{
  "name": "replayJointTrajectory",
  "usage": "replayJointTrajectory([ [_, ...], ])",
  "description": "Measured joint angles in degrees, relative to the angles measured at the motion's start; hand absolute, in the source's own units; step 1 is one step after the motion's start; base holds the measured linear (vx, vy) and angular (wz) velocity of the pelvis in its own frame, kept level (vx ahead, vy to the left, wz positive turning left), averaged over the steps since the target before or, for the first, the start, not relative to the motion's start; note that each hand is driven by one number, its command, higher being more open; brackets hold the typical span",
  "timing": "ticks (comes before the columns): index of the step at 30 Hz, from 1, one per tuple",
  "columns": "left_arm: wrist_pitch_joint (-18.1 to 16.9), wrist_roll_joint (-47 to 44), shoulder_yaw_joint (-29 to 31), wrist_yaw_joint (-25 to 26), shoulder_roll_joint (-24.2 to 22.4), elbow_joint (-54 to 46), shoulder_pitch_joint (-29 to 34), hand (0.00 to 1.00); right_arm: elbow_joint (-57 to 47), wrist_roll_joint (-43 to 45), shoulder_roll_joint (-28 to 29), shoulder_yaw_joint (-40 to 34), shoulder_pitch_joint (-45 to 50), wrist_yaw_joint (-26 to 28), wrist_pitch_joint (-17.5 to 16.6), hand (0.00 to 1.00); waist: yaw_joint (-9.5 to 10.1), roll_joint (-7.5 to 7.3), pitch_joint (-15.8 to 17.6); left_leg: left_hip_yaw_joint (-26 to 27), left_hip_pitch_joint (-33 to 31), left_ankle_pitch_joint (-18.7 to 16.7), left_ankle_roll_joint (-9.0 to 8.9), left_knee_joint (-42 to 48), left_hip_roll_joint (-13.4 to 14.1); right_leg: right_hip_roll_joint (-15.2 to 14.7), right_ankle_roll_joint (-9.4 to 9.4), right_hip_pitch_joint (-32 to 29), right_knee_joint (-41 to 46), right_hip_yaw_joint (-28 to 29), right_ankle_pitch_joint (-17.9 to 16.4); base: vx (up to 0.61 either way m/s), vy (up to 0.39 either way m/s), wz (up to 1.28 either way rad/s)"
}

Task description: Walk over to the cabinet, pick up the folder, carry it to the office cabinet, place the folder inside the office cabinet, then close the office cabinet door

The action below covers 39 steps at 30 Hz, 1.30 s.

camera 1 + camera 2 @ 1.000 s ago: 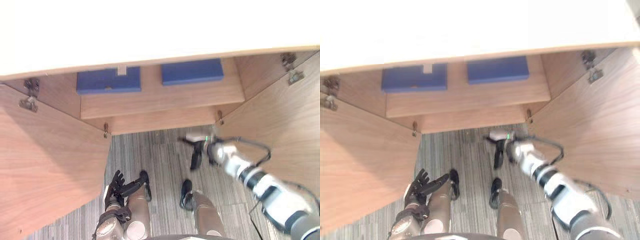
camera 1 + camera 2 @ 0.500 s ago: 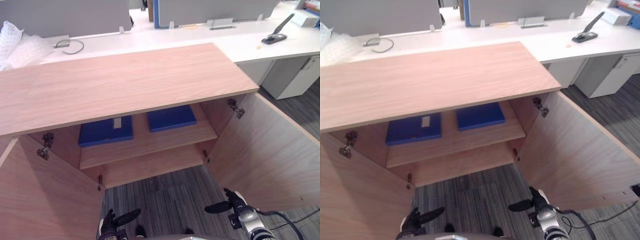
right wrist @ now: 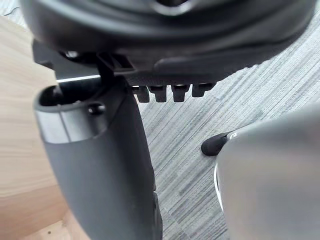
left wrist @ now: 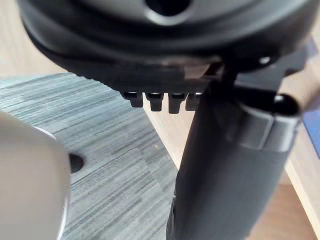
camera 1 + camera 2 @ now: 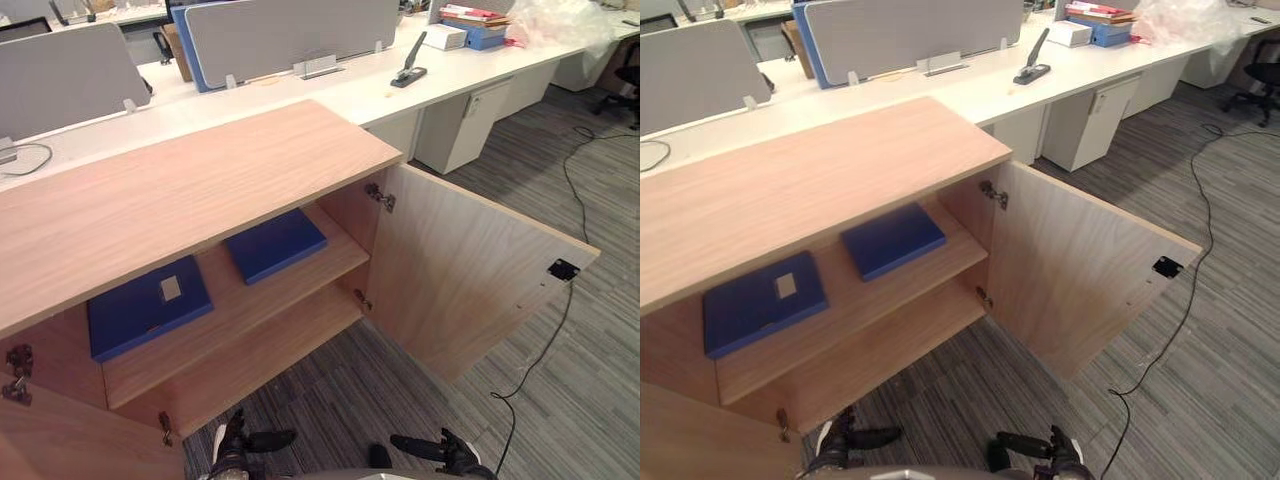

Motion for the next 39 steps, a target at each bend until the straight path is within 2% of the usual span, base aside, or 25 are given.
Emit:
replayJointTrajectory([
  [1, 0.0, 0.0, -0.1, 0.0, 0.0, -0.1, -0.2, 1.0, -0.3, 0.0, 0.3, 0.1, 0.0, 0.0, 0.0, 1.0, 0.06, 0.03, 0.1, 0.8, 0.4, 0.0, 0.16, 0.2, 0.1, 0.2, 0.07, -0.2, 0.5, 0.4, -0.1, -0.01, 0.057, -0.52],
  [2, 0.0, -0.1, -0.1, 0.0, -0.5, -1.0, -0.3, 1.0, -1.4, 0.1, 0.6, 0.2, -0.4, 0.0, 0.0, 1.0, 0.55, -0.02, 0.9, 3.1, 1.3, 0.0, 0.59, 0.5, 1.1, -0.2, -0.85, -1.0, 2.3, -2.3, -1.5, -0.05, 0.044, -0.73],
  [3, -0.1, -0.3, 0.0, 0.0, -0.6, -2.0, -0.2, 1.0, -2.3, 0.1, 0.7, 0.0, -0.8, 0.0, 0.0, 1.0, 0.89, -0.01, 1.7, 5.6, 1.5, -0.3, 1.2, 1.3, 1.9, -2.6, -2.9, -2.8, 7.0, -12.5, -3.7, -0.07, 0.024, -0.81],
  [4, -0.1, -0.4, 0.2, 0.0, -0.6, -2.2, -0.2, 1.0, -2.4, 0.1, 0.8, 0.0, -1.1, -0.1, -0.1, 1.0, 1.01, 0.11, 2.2, 6.7, 2.0, -0.5, 1.57, 1.8, 2.3, -4.5, -3.71, -3.8, 10.2, -18.2, -5.2, -0.03, 0.017, -0.85],
  [5, -0.1, -0.5, 1.6, 0.0, -0.5, -2.1, 0.1, 1.0, -2.5, 0.1, 0.9, 0.2, -1.6, -0.2, 0.0, 1.0, 1.0, -0.51, 2.5, 8.8, 3.3, -1.0, 1.56, 2.4, 2.8, -8.8, -5.4, -5.4, 17.9, -26.9, -7.8, 0.02, -0.016, -0.65],
  [6, 0.0, -0.5, 2.5, 0.1, -0.4, -2.0, 0.3, 1.0, -2.5, 0.1, 1.0, 0.6, -1.5, -0.3, 0.0, 1.0, 0.99, -0.86, 2.3, 9.6, 4.0, -1.4, 1.29, 2.7, 3.0, -10.4, -5.17, -5.4, 20.9, -29.7, -9.5, 0.08, -0.099, -0.81],
  [7, -0.1, -0.6, 3.9, 0.3, -0.3, -2.0, 0.8, 1.0, -2.7, 0.1, 1.3, 1.1, -1.6, -0.7, 0.0, 1.0, 1.25, -1.4, 2.2, 11.1, 5.4, -2.6, 0.12, 3.7, 3.5, -11.6, -4.17, -5.4, 24.1, -33.4, -12.0, 0.11, -0.176, -0.63],
  [9, 0.0, -1.3, 4.5, 0.3, -0.4, -1.2, 0.9, 1.0, -3.3, 0.6, 0.9, 0.9, -1.7, -1.0, -0.1, 1.0, 1.02, -0.79, 1.8, 11.4, 6.1, -3.5, -0.77, 4.0, 4.6, -10.0, -3.27, -5.3, 24.4, -33.4, -13.1, 0.11, -0.195, -0.43],
  [10, 0.0, -2.4, 4.5, -0.1, -1.0, -0.7, 1.0, 1.0, -3.1, 0.9, -0.1, 0.0, -2.7, -1.1, 0.0, 1.0, 1.29, 0.38, 1.5, 10.5, 6.1, -3.4, -0.7, 2.1, 5.0, -7.9, -3.13, -5.4, 22.0, -33.1, -13.0, 0.08, -0.126, -0.34],
  [13, 0.1, -4.5, 6.4, -0.1, -1.3, 0.6, 1.9, 1.0, -1.4, 2.3, -1.7, -0.8, -6.1, -1.7, 0.1, 1.0, 2.01, 1.51, 0.8, 8.4, 6.1, -1.9, 0.04, -1.6, 5.7, -3.6, -4.18, -5.3, 16.2, -31.8, -9.9, 0.07, -0.055, -0.43],
  [14, 0.1, -5.3, 7.0, 0.0, -1.2, 1.3, 1.7, 1.0, -1.4, 2.3, -2.3, -1.0, -7.1, -2.1, 0.0, 1.0, 2.02, 1.71, 0.7, 8.5, 6.0, -1.2, -0.27, -2.1, 6.1, -2.6, -4.62, -5.2, 14.6, -31.6, -9.1, 0.1, -0.058, -0.38],
  [15, 0.1, -6.7, 7.4, -0.1, -1.0, 1.5, 1.7, 1.0, -1.1, 2.4, -3.3, -1.1, -8.5, -2.4, 0.0, 1.0, 2.0, 1.65, 0.7, 8.5, 6.0, -0.5, -0.4, -2.3, 6.6, -1.6, -5.49, -4.9, 12.8, -31.4, -7.9, 0.1, -0.06, -0.21],
  [17, 0.1, -9.7, 8.6, -0.5, -1.0, 2.0, 1.8, 1.0, -1.1, 2.4, -5.5, -1.6, -10.1, -2.5, 0.0, 1.0, 1.87, 1.59, 0.8, 8.3, 6.3, 0.9, -0.6, -2.0, 6.7, -0.5, -5.76, -2.3, 8.8, -30.9, -6.0, 0.11, -0.057, -0.15],
  [20, 0.1, -11.4, 8.9, -1.0, -1.0, 2.4, 1.9, 1.0, -3.7, 2.4, -8.4, -1.9, -10.7, -3.6, 0.0, 1.0, 1.8, 1.78, 0.7, 8.1, 7.2, 2.8, -1.23, -3.2, 5.9, -0.2, -5.34, 0.6, 3.9, -31.0, -3.9, 0.09, -0.011, 0.02],
  [23, 0.1, -11.5, 8.8, -1.1, -0.8, 2.3, 2.2, 1.0, -9.1, 2.3, -10.3, -1.8, -12.3, -4.6, -0.1, 1.0, 1.79, 2.28, 0.3, 7.6, 7.1, 3.4, -1.97, -4.9, 5.6, 0.5, -5.36, 1.7, -0.7, -31.0, -1.3, 0.03, 0.015, 0.0],
  [26, 0.1, -11.5, 8.8, -1.2, -0.5, 2.2, 2.7, 1.0, -11.4, 2.3, -11.7, -1.9, -15.9, -5.3, -0.3, 1.0, 1.81, 2.16, 0.2, 6.8, 7.2, 3.7, -2.05, -5.5, 5.1, 0.6, -5.44, 3.0, -3.8, -31.0, 0.7, -0.04, 0.022, 0.03],
  [31, 0.1, -11.3, 8.8, -0.9, 0.3, 0.5, 4.2, 1.0, -8.9, 2.5, -15.4, -1.5, -25.4, -5.8, -0.4, 1.0, 2.07, 2.09, 0.3, 6.2, 7.7, 3.6, -2.05, -7.4, 4.7, 0.5, -5.38, 2.9, -4.7, -31.0, 2.2, -0.12, 0.035, 0.02],
  [36, 0.1, -12.5, 9.2, -0.9, 2.1, 1.3, 6.1, 1.0, -2.3, 4.6, -19.3, 2.2, -36.6, -5.7, -0.4, 1.0, 2.92, 1.05, 1.1, 5.7, 7.8, 1.8, -2.23, -8.2, 4.1, 0.4, -5.02, 1.7, -4.9, -29.3, 3.5, -0.18, 0.052, -0.14],
  [39, 0.2, -14.1, 11.4, -1.1, 1.8, 2.6, 7.2, 1.0, -1.7, 4.6, -21.1, 4.3, -39.9, -5.3, -0.4, 1.0, 3.36, 1.2, 1.1, 5.7, 7.8, 1.3, -2.43, -7.8, 4.0, 0.4, -5.07, 1.7, -4.9, -28.7, 3.6, -0.09, 0.027, -0.09],
])
